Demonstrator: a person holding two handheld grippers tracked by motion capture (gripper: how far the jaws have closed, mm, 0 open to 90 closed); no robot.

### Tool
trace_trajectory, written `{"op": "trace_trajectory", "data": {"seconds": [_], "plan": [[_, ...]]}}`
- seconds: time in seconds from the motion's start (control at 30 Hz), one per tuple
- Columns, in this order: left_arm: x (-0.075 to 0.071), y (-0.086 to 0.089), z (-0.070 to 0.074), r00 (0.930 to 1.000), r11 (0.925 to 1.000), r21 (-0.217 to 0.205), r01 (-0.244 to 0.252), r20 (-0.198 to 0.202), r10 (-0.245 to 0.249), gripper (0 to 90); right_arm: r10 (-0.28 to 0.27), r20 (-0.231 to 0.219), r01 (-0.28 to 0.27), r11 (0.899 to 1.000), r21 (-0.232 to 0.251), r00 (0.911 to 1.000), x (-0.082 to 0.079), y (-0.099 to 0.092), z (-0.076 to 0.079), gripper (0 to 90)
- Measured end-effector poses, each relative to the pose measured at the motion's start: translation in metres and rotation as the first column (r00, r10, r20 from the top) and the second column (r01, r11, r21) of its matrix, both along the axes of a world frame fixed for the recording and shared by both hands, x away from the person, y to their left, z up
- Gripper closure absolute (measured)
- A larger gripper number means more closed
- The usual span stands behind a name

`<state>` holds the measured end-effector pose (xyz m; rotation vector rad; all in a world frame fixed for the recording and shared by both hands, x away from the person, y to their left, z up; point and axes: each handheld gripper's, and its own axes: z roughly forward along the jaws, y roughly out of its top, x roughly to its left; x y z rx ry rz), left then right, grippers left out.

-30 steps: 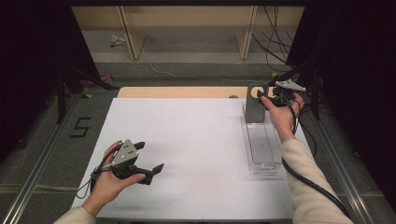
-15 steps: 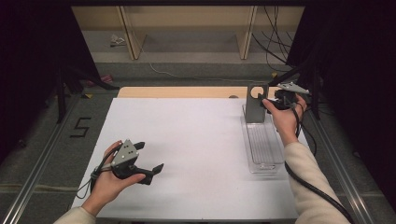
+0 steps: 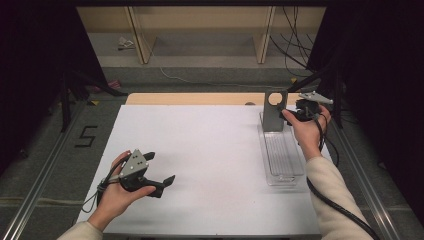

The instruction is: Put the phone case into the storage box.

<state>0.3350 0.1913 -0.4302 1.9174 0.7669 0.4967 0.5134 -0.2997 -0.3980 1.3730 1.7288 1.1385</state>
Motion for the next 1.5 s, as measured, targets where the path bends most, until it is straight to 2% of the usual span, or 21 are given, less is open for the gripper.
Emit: {"op": "trace_trajectory", "data": {"seconds": [0.47,0.93,1.13,1.3,1.5], "plan": [[0.001,0.001,0.000,1.0000,1.0000,0.000,-0.002,-0.002,0.002,0.0,0.054,0.018,-0.053,0.998,-0.031,0.9984,-0.019,0.005,0.004,21.2],[0.001,0.001,-0.001,1.0000,1.0000,-0.004,-0.007,-0.003,0.007,0.0,0.099,0.029,-0.099,0.995,-0.019,0.9946,-0.036,0.008,0.010,19.9],[0.001,0.002,0.000,1.0000,1.0000,-0.003,-0.007,-0.004,0.007,0.0,0.124,0.034,-0.123,0.992,-0.013,0.9918,-0.045,0.009,0.010,19.5],[0.001,0.002,-0.001,1.0000,1.0000,-0.003,-0.008,-0.005,0.008,0.0,0.159,0.037,-0.158,0.987,-0.027,0.9865,-0.053,0.013,0.011,18.2],[0.002,0.002,-0.001,0.9999,1.0000,-0.006,-0.008,-0.007,0.008,0.0,0.189,0.043,-0.188,0.982,-0.022,0.9811,-0.061,0.017,0.012,18.2]]}}
